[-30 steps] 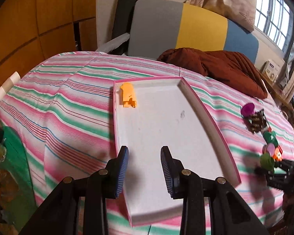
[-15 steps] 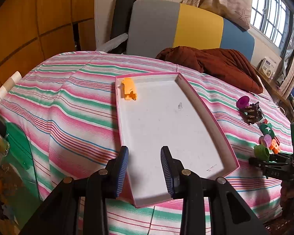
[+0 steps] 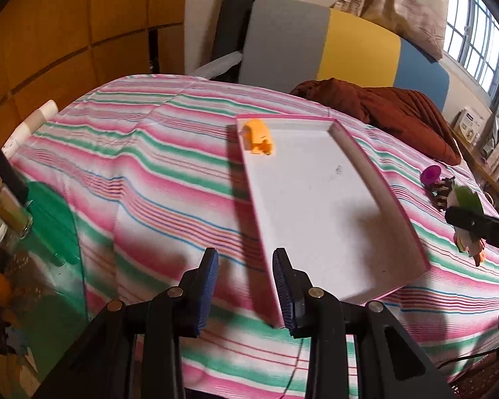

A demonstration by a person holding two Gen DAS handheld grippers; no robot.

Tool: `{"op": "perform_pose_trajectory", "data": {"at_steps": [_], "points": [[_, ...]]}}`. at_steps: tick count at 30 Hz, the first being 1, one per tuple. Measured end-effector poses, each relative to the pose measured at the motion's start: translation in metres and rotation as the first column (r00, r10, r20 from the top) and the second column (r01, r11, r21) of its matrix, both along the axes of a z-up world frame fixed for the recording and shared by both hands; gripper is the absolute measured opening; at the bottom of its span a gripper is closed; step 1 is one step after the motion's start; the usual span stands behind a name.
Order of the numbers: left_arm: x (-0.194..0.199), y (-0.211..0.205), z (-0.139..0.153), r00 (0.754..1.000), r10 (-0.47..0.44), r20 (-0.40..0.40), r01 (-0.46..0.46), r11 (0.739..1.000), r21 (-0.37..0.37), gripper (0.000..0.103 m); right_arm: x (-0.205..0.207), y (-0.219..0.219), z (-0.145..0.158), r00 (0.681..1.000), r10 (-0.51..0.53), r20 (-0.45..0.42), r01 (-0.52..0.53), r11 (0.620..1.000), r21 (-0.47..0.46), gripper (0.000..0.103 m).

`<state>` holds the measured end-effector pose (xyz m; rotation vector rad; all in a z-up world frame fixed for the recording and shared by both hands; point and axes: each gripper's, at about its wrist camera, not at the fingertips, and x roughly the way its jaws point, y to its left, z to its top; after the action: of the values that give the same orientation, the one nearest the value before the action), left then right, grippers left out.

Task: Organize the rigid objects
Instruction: 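Carry the green plug device over the white tray with the right gripper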

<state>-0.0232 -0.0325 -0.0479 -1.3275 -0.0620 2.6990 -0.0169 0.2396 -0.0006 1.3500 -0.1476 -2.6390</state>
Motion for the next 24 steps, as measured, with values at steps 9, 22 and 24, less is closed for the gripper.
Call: {"op": "perform_pose_trajectory", "data": {"at_steps": [9,22,24], "points": [[0.006,-0.005,0.006,1.0,0.013,-0.02,-0.013,1.0,-0.007,0.034,-0.007,-0.047,-0.008,0.996,0.091,-0.004,-0.091,0.996,-0.008,0.054],[0.015,0.003,0.017,0.999,-0.019,-0.05,0.018,1.0,-0.022,0.034,-0.019,-0.077,-0.023,0.991,0.132,0.033,-0.131,0.991,-0.032,0.054],[0.015,0.003,0.017,0.999,-0.021,-0.049,0.02,1.0,-0.023,0.034,-0.024,-0.08,-0.027,0.99,0.133,0.043,-0.132,0.991,-0.038,0.054]]}}
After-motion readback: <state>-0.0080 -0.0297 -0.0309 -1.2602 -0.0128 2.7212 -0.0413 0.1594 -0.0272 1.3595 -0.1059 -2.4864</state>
